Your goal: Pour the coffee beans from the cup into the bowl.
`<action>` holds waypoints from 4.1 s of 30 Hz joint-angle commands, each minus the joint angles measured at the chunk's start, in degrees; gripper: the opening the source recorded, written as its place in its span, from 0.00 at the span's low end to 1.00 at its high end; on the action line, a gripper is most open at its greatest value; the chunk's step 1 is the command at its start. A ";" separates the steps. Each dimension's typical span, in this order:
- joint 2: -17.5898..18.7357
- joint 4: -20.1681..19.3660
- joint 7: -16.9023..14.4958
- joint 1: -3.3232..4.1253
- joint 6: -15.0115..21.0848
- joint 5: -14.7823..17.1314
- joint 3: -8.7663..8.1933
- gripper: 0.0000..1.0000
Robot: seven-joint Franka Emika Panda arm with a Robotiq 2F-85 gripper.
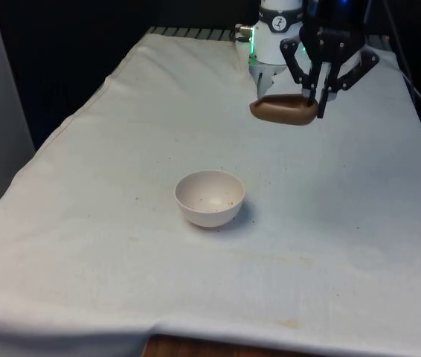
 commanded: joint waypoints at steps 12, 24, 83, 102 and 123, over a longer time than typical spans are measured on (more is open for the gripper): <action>-0.34 -0.34 -6.19 -0.92 0.74 5.79 0.52 0.00; -1.03 -2.12 -11.23 -1.20 0.57 8.02 -1.03 0.00; 4.81 -0.52 -42.23 -3.84 0.97 34.84 -11.46 0.00; 9.97 5.96 -46.58 -4.76 -3.67 39.71 -13.87 0.00; 11.52 7.85 -52.65 -4.93 -9.05 49.10 -17.07 0.00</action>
